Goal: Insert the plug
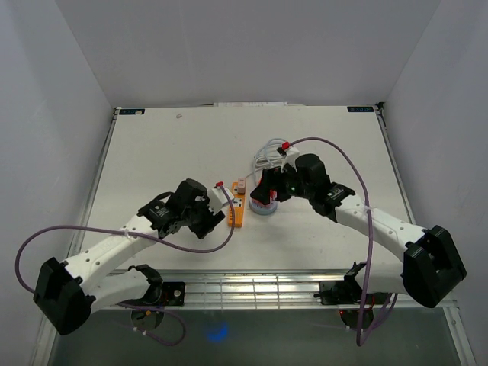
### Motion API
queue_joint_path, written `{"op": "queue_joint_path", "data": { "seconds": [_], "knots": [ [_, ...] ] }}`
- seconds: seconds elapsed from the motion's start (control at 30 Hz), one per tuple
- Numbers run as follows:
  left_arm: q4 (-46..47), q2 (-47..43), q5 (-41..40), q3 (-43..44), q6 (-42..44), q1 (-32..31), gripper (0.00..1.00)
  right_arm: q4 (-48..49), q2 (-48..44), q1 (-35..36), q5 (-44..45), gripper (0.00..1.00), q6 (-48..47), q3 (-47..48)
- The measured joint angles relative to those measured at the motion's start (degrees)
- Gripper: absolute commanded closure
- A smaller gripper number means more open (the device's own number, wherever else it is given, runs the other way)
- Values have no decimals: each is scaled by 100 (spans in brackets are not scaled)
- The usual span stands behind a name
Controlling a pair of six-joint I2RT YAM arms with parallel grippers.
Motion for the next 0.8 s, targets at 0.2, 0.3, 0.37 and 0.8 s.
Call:
{"op": "queue_joint_path", "data": {
  "seconds": [0.2,0.3,0.37,0.8],
  "knots": [
    [680,-562,22,-37,264,-11,71,221,219,0,-1384,1,133,361],
    [758,-387,24,-33,413,-11,71,396,407,13,-1912,1,275,431],
    [763,-306,31,-33,503,-11,71,446,520,63,-2100,1,348,439],
    [938,-264,299,44,765,-28,71,317,1405,579,-2282,6,542,868]
  ]
}}
